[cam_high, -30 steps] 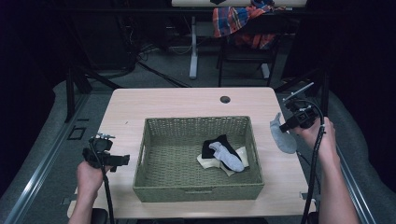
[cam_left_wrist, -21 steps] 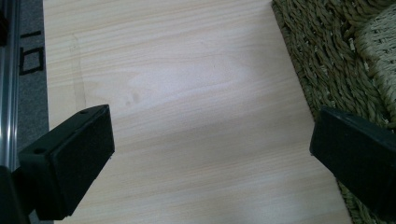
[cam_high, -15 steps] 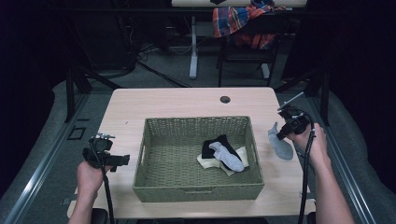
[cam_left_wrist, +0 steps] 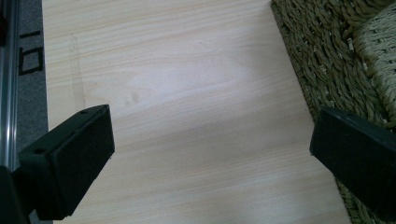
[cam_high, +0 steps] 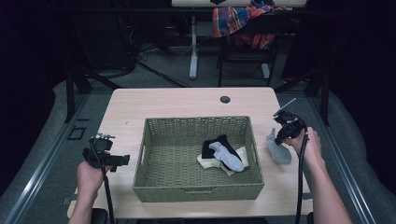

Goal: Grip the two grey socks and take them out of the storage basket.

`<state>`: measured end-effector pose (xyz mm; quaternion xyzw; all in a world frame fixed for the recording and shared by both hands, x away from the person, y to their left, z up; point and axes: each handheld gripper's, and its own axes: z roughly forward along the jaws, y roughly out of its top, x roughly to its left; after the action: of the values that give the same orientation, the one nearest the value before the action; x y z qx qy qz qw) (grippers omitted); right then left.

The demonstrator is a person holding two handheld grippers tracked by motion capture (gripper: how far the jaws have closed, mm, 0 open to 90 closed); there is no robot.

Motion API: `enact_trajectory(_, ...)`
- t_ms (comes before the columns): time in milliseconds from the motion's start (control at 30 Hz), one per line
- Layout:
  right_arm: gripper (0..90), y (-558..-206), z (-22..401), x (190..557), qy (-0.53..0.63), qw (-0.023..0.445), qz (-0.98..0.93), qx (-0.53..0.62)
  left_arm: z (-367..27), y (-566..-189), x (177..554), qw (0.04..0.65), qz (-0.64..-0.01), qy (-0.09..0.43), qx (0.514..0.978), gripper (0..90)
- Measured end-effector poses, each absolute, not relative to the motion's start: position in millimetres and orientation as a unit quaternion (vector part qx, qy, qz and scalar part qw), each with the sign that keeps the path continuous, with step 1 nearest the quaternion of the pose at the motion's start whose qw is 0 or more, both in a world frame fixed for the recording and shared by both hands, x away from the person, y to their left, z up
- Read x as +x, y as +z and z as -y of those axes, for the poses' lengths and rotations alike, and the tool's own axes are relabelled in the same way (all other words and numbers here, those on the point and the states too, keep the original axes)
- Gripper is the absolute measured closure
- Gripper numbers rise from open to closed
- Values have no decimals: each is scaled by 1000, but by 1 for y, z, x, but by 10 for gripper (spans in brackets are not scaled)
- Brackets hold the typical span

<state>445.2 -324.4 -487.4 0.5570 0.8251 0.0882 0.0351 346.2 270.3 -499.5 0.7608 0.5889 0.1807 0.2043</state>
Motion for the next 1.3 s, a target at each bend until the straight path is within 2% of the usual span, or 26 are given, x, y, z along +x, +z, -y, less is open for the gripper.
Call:
enact_trajectory(67,820,-486,325,446,89,31,-828,553,-270,-500,346,204,-589,181,761,0)
enact_trajectory(167,727,-480,326,444,101,42,-826,553,-270,-499,346,204,-589,181,761,0)
enact_trajectory(267,704,-475,327,443,100,47,-826,553,-270,-499,346,205,-589,181,760,0)
enact_trajectory(300,654,-468,327,441,110,52,-825,552,-271,-499,346,205,-589,181,760,0)
enact_trajectory(333,654,-468,327,441,110,52,-825,552,-271,-499,346,205,-589,181,760,0)
enact_trajectory(367,606,-458,327,439,120,53,-826,549,-270,-499,346,205,-589,181,760,0)
enact_trajectory(433,575,-454,327,438,123,54,-827,546,-270,-499,346,205,-589,181,761,0)
enact_trajectory(567,415,-433,322,431,156,67,-823,543,-270,-499,346,205,-589,181,760,0)
enact_trajectory(667,223,-417,312,424,193,65,-827,525,-270,-499,346,205,-589,181,760,0)
enact_trajectory(733,190,-413,308,422,199,66,-830,517,-270,-499,346,205,-589,181,761,0)
enact_trajectory(767,109,-406,300,420,210,59,-835,505,-270,-499,346,205,-589,181,760,0)
enact_trajectory(833,39,-401,290,416,221,64,-840,492,-271,-499,346,206,-589,181,760,0)
enact_trajectory(900,0,-397,280,414,221,65,-848,478,-271,-499,346,206,-590,181,760,0)
enact_trajectory(1300,0,-395,233,407,248,37,-872,421,-271,-499,346,207,-590,180,760,0)
